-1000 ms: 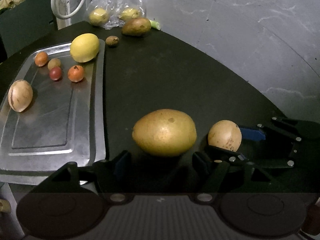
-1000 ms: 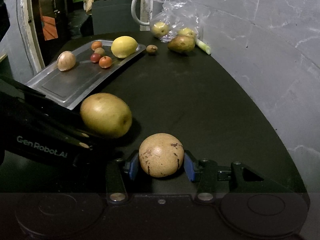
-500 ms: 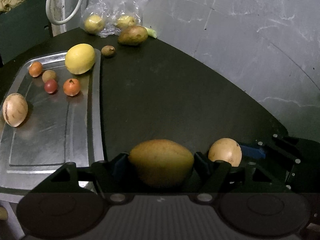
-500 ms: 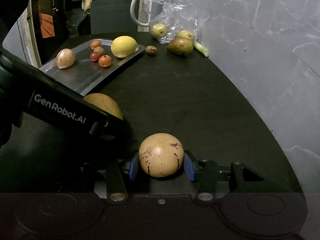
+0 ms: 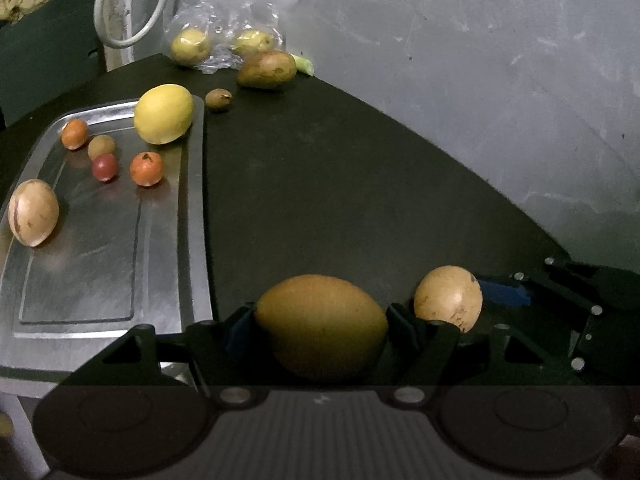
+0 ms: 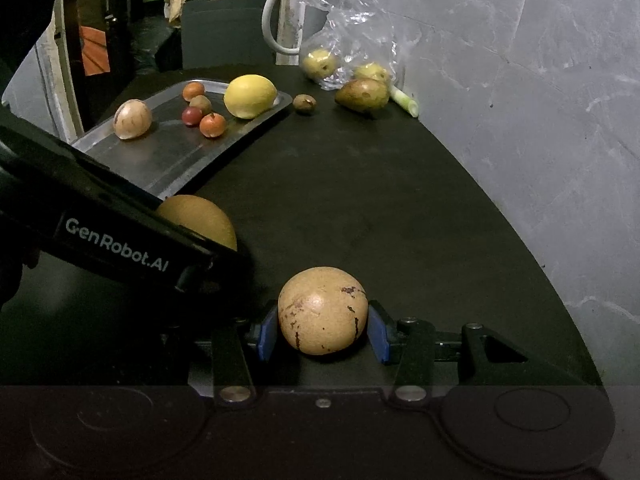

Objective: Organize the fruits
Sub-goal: 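Lift both held fruits and carry them toward the metal tray, then lower both fruits onto the tray and open both tools to release them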

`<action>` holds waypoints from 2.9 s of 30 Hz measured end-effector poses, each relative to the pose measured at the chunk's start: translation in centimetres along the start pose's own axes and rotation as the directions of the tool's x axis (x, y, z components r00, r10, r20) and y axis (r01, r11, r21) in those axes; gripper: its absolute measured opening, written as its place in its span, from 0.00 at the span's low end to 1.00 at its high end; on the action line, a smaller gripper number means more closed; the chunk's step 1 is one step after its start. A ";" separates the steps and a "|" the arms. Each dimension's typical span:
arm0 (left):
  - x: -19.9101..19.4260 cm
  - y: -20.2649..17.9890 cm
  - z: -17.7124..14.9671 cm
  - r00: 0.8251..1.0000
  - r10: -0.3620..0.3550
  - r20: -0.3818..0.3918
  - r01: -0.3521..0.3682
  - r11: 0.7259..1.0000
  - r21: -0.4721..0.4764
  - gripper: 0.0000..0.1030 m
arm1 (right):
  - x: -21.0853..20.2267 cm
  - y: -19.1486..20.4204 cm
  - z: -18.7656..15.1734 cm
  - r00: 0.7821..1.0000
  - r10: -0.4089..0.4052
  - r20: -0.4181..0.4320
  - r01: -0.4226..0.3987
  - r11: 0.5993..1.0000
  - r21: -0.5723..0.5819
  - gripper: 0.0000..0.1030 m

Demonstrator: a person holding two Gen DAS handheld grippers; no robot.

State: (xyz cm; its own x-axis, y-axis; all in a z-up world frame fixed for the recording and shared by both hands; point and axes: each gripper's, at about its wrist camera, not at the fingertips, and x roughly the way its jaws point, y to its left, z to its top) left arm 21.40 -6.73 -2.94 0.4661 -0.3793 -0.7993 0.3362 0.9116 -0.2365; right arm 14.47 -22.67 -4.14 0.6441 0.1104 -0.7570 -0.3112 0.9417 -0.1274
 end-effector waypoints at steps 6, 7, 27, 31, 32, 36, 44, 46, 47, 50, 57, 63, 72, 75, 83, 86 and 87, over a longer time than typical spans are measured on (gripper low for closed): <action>-2.1 0.9 0.6 0.997 -0.006 0.077 0.011 0.998 -0.062 0.71 | -0.9 0.5 1.3 1.000 0.011 0.016 -0.010 1.000 -0.020 0.46; -2.5 1.2 0.8 0.996 -0.002 0.090 0.009 0.997 -0.076 0.71 | -1.0 0.7 1.6 1.000 0.014 0.022 -0.013 1.000 -0.027 0.46; -7.1 13.3 -1.0 0.953 0.278 0.120 -0.204 0.883 -0.422 0.71 | 0.6 9.8 7.0 0.960 0.275 0.054 -0.264 0.952 -0.157 0.46; -7.1 14.3 -1.2 0.949 0.295 0.113 -0.219 0.872 -0.439 0.71 | 1.7 11.0 8.3 0.953 0.298 0.044 -0.287 0.943 -0.166 0.47; -7.1 14.5 -1.4 0.948 0.297 0.111 -0.221 0.869 -0.442 0.71 | 2.0 11.3 8.4 0.952 0.302 0.041 -0.291 0.942 -0.169 0.46; -6.7 15.1 -1.6 0.948 0.304 0.096 -0.230 0.861 -0.453 0.71 | 2.5 11.9 8.9 0.950 0.311 0.032 -0.301 0.937 -0.177 0.46; -6.1 15.8 -2.0 0.950 0.303 0.072 -0.237 0.853 -0.465 0.71 | 3.5 12.3 8.4 0.951 0.309 0.003 -0.304 0.936 -0.176 0.46; -6.0 15.9 -2.1 0.951 0.299 0.075 -0.231 0.853 -0.468 0.71 | 3.6 12.2 8.2 0.952 0.306 -0.006 -0.302 0.936 -0.179 0.46; -5.9 15.9 -2.2 0.952 0.297 0.077 -0.228 0.853 -0.470 0.71 | 3.6 12.2 8.1 0.953 0.303 -0.010 -0.300 0.936 -0.182 0.46; -5.7 15.9 -2.3 0.952 0.298 0.068 -0.230 0.846 -0.480 0.71 | 3.7 12.1 7.8 0.956 0.293 -0.021 -0.292 0.938 -0.189 0.47; -5.7 15.5 -2.4 0.948 0.313 0.061 -0.251 0.849 -0.465 0.71 | 3.8 12.2 7.7 0.954 0.299 -0.014 -0.296 0.936 -0.191 0.47; -5.6 14.9 -2.1 0.946 0.321 0.040 -0.269 0.850 -0.453 0.72 | 3.4 12.2 7.6 0.959 0.284 -0.005 -0.280 0.942 -0.187 0.49; -6.5 13.8 -2.9 0.945 0.328 0.020 -0.289 0.859 -0.423 0.84 | 1.9 10.8 6.8 0.960 0.277 0.032 -0.269 0.951 -0.150 0.64; -7.2 13.3 -3.5 0.949 0.314 0.023 -0.275 0.862 -0.427 0.90 | 1.2 10.1 6.5 0.961 0.273 0.040 -0.266 0.956 -0.121 0.73; -9.0 11.4 -5.3 0.953 0.304 0.001 -0.275 0.862 -0.427 0.99 | -0.4 8.2 5.1 0.964 0.264 0.037 -0.262 0.964 -0.051 0.93; -8.9 10.5 -5.7 0.954 0.298 -0.022 -0.281 0.872 -0.400 0.99 | -0.6 7.4 4.4 0.967 0.252 0.025 -0.252 0.967 -0.030 0.96; -8.9 10.2 -5.8 0.955 0.295 -0.028 -0.282 0.876 -0.392 0.99 | -0.6 7.1 4.3 0.970 0.244 0.020 -0.243 0.970 -0.024 0.97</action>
State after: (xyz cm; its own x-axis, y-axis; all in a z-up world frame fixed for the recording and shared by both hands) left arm 16.00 6.87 -1.46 0.5218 -0.0891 -0.8484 -0.1579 0.9673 -0.1987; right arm 14.88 -14.64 -1.88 0.5623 0.3429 -0.7525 -0.4751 0.8788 0.0454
